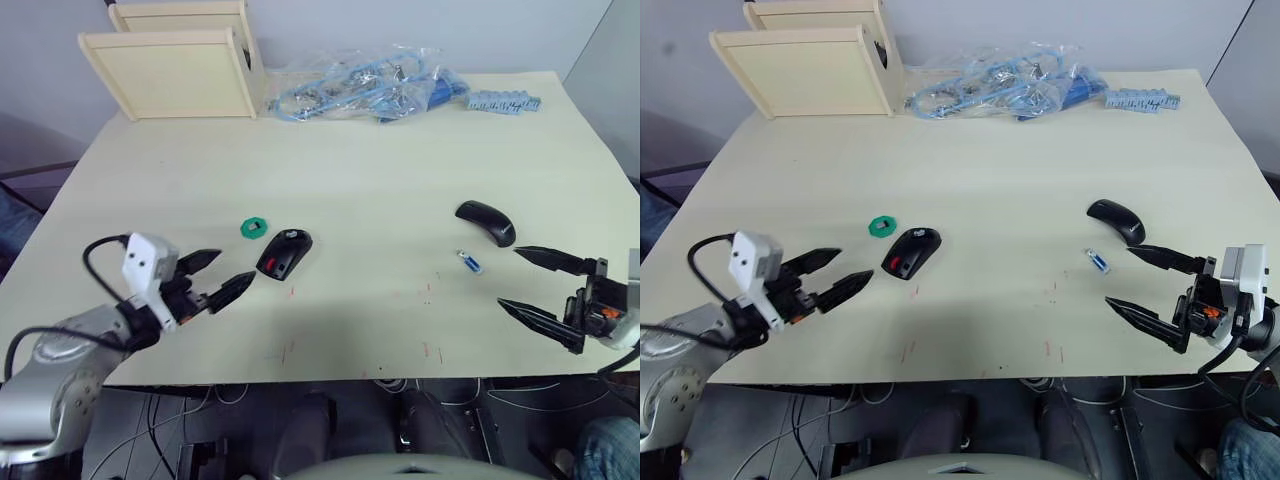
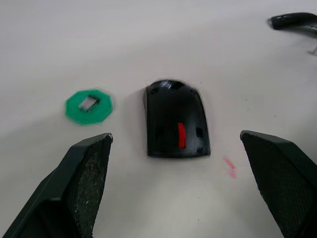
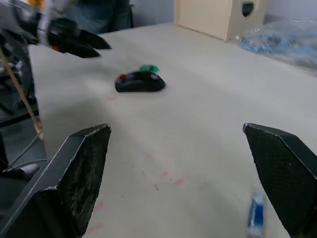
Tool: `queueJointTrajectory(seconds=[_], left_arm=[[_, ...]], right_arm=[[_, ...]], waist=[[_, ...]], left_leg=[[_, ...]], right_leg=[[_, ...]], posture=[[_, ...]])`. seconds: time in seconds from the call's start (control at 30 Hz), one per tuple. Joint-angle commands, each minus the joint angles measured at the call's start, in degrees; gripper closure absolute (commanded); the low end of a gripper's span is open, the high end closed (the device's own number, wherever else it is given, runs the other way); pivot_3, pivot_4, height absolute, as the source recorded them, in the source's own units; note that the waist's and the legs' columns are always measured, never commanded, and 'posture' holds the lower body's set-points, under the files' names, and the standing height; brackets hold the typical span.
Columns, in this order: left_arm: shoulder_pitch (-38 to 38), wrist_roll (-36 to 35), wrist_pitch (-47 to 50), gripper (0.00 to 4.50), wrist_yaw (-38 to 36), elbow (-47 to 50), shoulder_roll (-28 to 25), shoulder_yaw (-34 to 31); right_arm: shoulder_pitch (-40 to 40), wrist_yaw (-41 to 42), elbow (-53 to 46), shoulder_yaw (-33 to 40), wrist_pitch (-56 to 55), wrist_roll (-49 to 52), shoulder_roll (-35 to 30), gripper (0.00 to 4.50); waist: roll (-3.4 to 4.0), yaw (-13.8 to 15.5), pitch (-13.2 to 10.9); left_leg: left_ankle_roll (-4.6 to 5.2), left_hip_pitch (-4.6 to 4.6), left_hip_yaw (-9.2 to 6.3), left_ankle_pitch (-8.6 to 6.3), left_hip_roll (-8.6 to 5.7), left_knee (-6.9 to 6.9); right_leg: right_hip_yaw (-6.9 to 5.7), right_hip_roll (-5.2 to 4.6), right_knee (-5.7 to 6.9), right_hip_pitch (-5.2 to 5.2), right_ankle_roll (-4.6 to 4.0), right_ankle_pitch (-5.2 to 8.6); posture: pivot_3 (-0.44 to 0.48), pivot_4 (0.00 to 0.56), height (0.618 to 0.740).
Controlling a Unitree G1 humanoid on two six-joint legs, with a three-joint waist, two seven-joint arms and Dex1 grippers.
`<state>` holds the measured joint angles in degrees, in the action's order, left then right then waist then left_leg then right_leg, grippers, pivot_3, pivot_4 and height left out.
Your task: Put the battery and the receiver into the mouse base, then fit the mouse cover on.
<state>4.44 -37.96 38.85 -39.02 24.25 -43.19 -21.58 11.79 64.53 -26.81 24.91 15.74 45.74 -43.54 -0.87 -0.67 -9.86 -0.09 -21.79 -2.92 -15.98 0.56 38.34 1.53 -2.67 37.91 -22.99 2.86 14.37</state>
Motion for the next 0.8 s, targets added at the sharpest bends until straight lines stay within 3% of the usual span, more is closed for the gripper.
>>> queueJointTrajectory(seconds=[0.03,0.6,0.8], left_arm=[[-3.03,1.30,2.73,0.08,3.20,-0.29,-0.09,2.35],[-15.00,9.57,13.27,0.08,16.61,1.16,4.23,15.39],[-17.20,12.06,15.57,0.08,20.03,-0.14,7.08,17.22]], right_arm=[[0.78,-1.05,-3.55,1.23,0.47,1.39,-0.04,0.00],[2.51,-2.41,-6.04,-0.58,0.24,0.51,1.85,0.00],[2.23,-2.74,-6.32,-1.06,0.44,0.74,1.94,0.00]], waist=[[-0.01,-0.19,-0.01],[-0.05,0.01,-0.02],[-0.05,0.00,-0.02]], left_leg=[[0.00,0.01,0.01,0.00,0.00,0.00],[0.00,0.00,-0.03,0.00,-0.03,0.01],[0.00,0.00,-0.05,0.00,-0.05,0.01]], right_leg=[[0.01,0.00,0.00,0.00,0.00,0.00],[0.00,-0.01,0.04,0.00,0.01,-0.01],[0.00,-0.01,0.05,0.00,0.01,-0.01]], posture=[[0.000,0.150,0.740],[0.000,0.150,0.740],[0.000,0.150,0.740]])
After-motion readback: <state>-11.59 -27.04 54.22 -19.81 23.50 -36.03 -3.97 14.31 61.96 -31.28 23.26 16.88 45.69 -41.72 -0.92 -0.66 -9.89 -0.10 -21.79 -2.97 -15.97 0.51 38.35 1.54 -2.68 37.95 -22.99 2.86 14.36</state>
